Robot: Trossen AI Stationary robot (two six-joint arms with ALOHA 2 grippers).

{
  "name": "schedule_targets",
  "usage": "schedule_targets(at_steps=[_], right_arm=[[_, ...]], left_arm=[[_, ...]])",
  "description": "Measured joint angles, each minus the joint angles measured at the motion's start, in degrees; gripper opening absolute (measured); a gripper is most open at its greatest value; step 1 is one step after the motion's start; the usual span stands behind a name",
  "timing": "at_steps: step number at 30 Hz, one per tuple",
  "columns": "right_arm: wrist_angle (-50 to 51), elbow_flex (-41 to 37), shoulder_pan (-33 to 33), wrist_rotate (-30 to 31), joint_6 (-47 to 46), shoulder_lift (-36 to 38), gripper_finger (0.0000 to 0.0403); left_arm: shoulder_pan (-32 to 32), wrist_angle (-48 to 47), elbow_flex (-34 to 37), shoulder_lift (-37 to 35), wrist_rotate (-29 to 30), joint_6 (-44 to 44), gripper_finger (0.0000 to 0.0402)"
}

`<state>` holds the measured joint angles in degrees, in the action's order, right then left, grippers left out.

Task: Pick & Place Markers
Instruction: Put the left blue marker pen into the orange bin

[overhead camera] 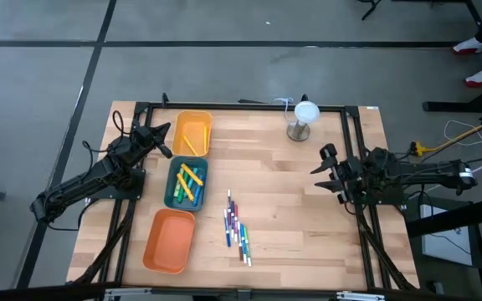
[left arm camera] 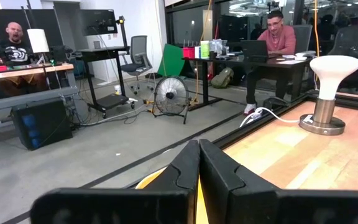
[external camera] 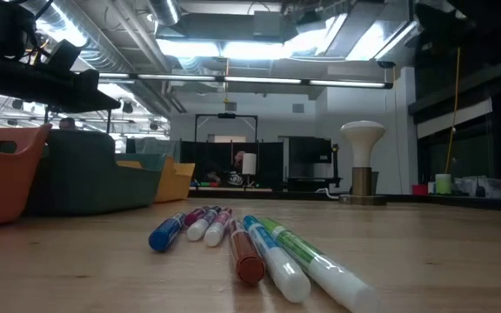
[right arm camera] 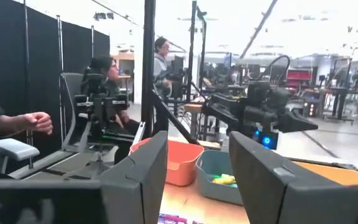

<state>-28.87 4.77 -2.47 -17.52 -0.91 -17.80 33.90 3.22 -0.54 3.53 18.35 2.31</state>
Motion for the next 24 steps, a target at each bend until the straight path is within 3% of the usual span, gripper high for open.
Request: schedule_targets(at_steps=[13,24], right_arm=[[13.96,-4.26,-6.28,0.6,-0.4,17.79,0.017],[25.36,-4.32,-6.62,-2.11,-0.55,17.68,0.017]], left_arm=[[-0.01,-0.02,0.0,0.0,0.02,-0.02,0.001],[-0.01,-0.02,0.0,0.0,-0.02,0.0,0.0006]])
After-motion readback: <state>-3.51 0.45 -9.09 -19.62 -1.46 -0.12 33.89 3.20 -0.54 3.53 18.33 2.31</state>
